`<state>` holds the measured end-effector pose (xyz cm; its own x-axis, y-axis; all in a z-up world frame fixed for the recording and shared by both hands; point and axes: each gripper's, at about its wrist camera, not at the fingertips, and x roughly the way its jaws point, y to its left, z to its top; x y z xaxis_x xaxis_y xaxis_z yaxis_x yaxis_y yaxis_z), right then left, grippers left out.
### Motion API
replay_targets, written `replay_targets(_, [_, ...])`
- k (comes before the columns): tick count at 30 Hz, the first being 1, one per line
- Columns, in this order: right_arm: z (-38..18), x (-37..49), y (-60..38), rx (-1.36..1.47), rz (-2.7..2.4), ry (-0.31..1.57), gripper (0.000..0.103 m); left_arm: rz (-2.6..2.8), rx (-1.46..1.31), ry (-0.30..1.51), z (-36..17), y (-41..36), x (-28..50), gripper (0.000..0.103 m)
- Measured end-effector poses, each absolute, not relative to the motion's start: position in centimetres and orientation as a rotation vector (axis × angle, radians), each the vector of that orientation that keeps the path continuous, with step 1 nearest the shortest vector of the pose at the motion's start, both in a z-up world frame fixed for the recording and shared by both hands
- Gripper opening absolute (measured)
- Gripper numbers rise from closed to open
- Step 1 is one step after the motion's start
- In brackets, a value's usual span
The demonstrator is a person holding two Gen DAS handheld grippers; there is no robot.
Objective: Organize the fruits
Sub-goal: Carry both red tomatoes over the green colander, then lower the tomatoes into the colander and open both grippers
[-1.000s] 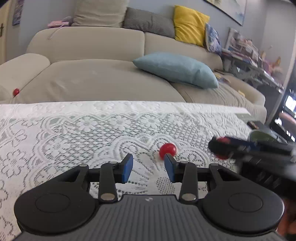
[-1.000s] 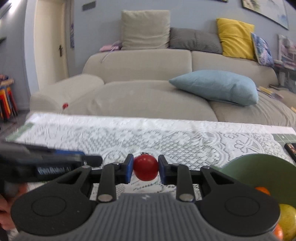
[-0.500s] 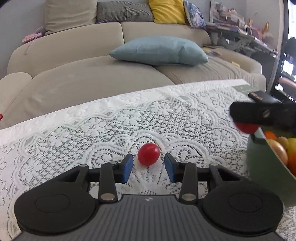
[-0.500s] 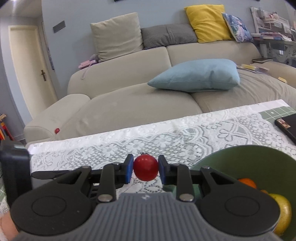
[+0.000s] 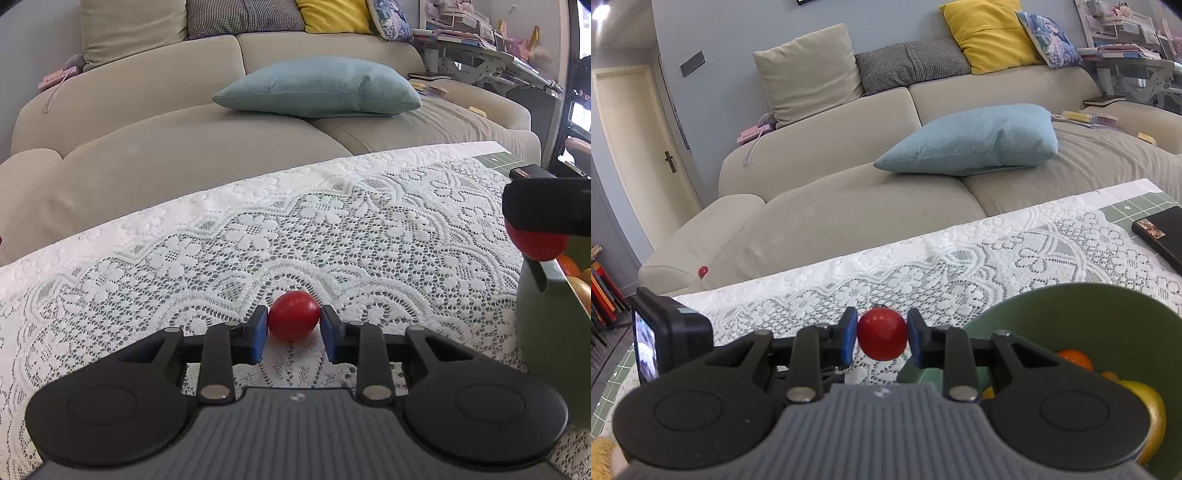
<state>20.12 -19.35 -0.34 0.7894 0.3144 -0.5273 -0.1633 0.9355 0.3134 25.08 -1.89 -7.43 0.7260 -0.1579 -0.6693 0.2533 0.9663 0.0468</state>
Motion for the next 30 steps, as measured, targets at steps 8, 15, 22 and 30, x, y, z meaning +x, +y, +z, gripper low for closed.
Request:
replay_targets(8, [0.0,19.7,-19.9,0.255,0.272,0.609,0.026,-0.217,0.120,0.716,-6.6,-1.9,24.1,0.033])
replay_targets(15, [0.9,18.5,-20.6,0.244,0.297,0.603,0.026,-0.234,0.092,0.680,-3.8,-2.8,20.9,0.033])
replay_targets(22, [1.9,16.0,-22.4,0.241,0.318,0.580,0.025,-0.267,0.056,0.640,-0.8,-4.1,17.4,0.033])
replay_targets(30, [3.6,14.2,-26.6,0.242,0.353,0.589,0.026,-0.403,0.064,0.585,3.1,-6.8,13.5,0.033])
